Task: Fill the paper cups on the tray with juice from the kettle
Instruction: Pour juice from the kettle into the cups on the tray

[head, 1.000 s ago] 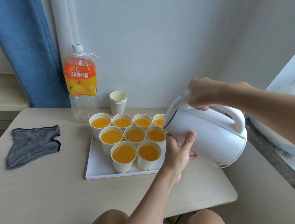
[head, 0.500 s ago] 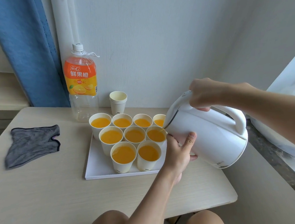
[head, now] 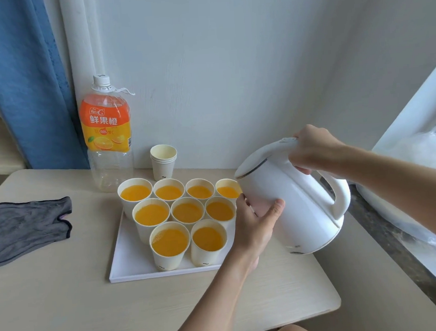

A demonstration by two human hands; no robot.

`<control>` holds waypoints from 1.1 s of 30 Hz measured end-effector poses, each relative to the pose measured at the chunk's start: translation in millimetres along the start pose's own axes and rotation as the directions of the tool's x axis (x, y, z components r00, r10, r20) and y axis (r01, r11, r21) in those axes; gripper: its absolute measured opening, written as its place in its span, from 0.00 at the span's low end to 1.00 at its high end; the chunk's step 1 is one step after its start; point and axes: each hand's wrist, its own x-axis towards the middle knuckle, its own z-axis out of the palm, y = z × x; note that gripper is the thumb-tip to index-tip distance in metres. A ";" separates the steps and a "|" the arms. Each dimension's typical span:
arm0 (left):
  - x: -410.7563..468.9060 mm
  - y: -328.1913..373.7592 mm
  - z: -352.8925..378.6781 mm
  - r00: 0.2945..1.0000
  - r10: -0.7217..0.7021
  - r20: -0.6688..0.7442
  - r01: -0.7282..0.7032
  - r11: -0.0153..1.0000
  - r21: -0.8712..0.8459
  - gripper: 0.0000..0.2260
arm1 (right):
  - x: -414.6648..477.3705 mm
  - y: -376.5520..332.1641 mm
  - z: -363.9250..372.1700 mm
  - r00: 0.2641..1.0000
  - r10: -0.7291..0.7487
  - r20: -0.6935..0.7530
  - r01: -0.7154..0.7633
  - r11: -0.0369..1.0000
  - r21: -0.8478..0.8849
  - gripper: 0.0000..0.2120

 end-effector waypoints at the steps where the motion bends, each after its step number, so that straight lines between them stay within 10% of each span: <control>1: 2.0 -1.1 0.9 1.000 0.001 -0.002 -0.001 1.000 -0.003 0.25 | 2.5 -0.9 1.1 1.000 -0.002 -0.010 0.002 1.000 0.004 0.13; 33: 41.2 -19.2 17.9 0.996 -0.068 -0.054 0.062 0.993 -0.103 0.25 | 53.8 -30.0 9.0 0.993 -0.079 0.088 0.095 0.977 -0.193 0.11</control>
